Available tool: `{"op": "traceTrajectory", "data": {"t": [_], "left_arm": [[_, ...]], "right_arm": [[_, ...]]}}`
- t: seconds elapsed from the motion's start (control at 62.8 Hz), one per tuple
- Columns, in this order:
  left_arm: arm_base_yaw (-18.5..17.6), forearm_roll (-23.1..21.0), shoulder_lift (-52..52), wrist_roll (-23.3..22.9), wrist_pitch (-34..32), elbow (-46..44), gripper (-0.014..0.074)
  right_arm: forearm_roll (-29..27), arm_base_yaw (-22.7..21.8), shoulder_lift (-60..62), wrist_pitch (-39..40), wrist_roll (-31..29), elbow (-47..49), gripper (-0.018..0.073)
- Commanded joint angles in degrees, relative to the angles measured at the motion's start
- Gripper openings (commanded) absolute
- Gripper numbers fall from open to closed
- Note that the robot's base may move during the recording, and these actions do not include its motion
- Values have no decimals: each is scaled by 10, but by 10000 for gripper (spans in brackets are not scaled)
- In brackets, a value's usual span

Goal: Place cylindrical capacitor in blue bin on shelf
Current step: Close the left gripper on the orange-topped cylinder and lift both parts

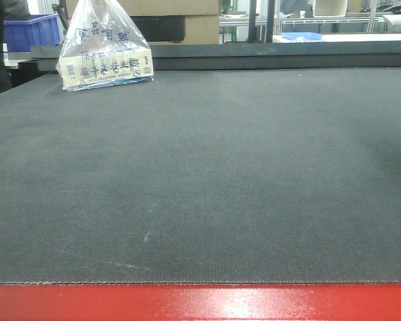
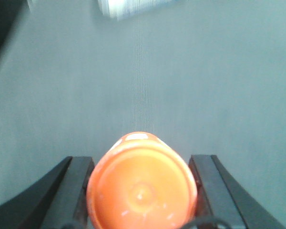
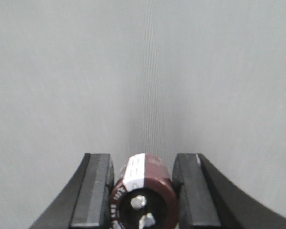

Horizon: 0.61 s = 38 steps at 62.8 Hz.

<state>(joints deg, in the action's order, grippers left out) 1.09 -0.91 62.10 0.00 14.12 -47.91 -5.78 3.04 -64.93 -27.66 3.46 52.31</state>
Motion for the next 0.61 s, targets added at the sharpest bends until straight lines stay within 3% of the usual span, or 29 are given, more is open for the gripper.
{"op": "traceTrajectory", "data": {"t": [0.0, 0.191, 0.589], "left_arm": [[-1, -3, -39, 0, -71, 30, -111], [-1, -9, -117, 0, -154, 99, -111], [-1, -14, -269, 0, -126, 119, -111]], "right_arm": [[19, 0, 51, 64, -1, -36, -167], [58, 0, 161, 131, -1, -109, -167], [92, 0, 353, 142, -1, -131, -167]]}}
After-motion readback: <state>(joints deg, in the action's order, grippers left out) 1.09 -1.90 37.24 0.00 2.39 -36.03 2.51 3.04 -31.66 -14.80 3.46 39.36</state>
